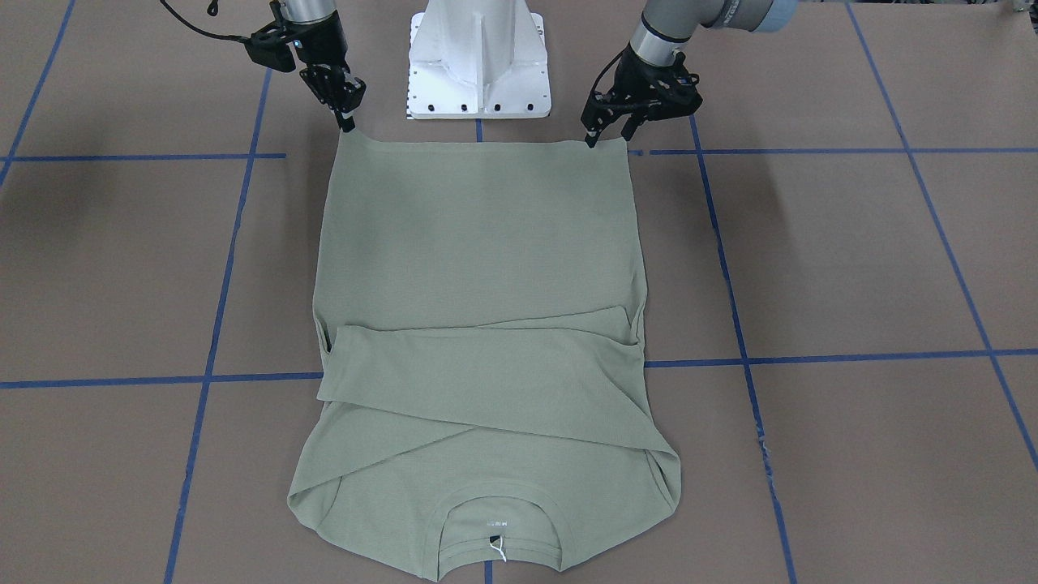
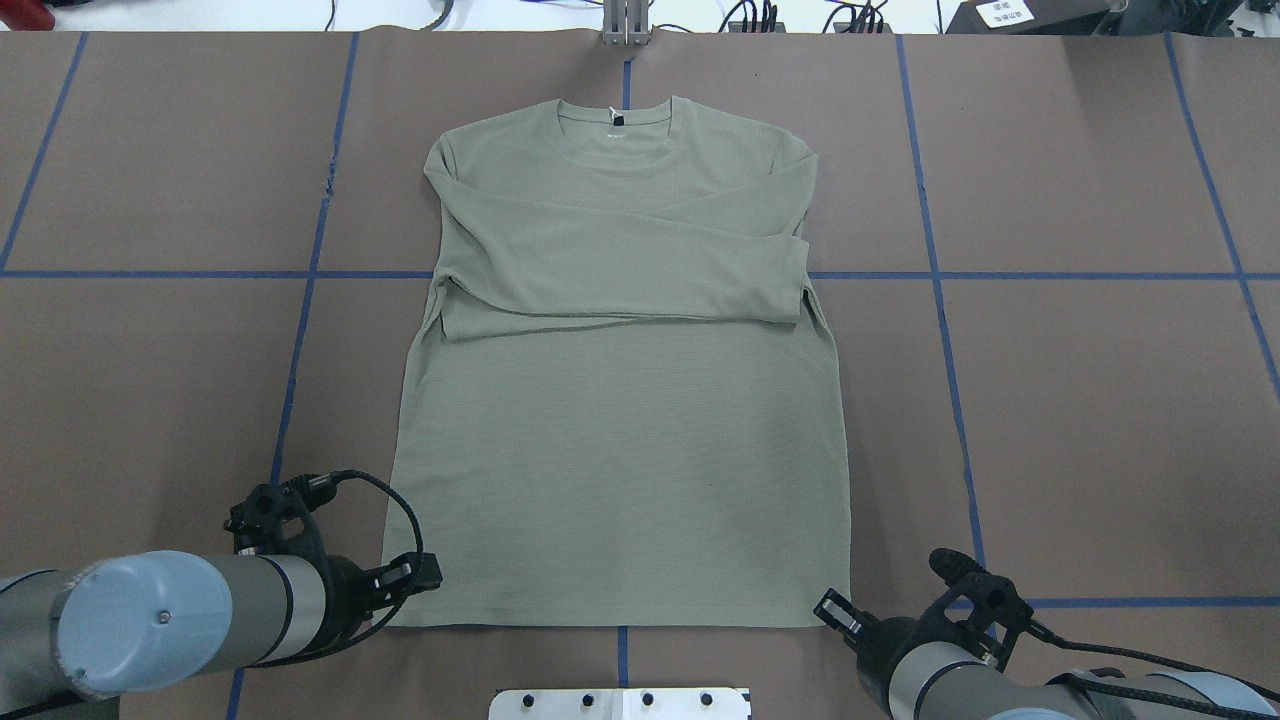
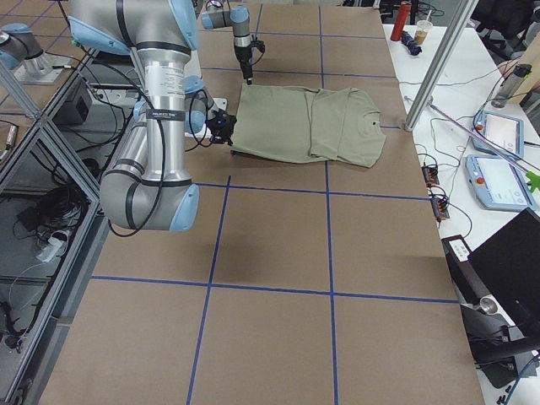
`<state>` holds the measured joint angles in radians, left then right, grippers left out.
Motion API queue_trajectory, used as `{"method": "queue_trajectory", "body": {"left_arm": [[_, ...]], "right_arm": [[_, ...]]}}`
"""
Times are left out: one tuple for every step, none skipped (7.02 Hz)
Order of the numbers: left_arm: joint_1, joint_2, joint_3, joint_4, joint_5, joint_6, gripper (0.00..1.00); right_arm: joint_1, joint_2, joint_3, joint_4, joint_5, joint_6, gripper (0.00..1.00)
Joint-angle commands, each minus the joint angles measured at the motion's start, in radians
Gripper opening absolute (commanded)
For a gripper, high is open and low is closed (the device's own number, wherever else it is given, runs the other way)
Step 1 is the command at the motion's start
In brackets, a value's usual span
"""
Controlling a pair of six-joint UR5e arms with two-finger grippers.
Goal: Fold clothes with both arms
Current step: 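Move the left gripper to the nearest hem corner while the right gripper waits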
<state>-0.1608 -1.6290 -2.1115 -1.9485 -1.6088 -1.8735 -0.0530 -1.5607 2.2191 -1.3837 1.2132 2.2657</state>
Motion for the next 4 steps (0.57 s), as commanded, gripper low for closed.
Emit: {"method": "queue_trajectory", "body": {"left_arm": [[0.064,0.009,-0.013,0.081,0.009,-0.077,0.78],[0.063,0.006,-0.013,0.083,0.012,-0.081,0.78],[0.063,0.008,-0.009,0.085,0.047,-0.082,0.76],[0.064,0.006,-0.005,0.085,0.049,-0.081,0.75]], "right_arm": [[0.001,-0.001,-0.001,0.0,-0.001,0.0,0.0],[0.001,-0.001,-0.003,0.0,-0.001,0.0,0.0],[0.001,-0.002,-0.006,0.0,-0.001,0.0,0.0],[0.001,-0.005,-0.009,0.0,-0.001,0.0,0.0]]}}
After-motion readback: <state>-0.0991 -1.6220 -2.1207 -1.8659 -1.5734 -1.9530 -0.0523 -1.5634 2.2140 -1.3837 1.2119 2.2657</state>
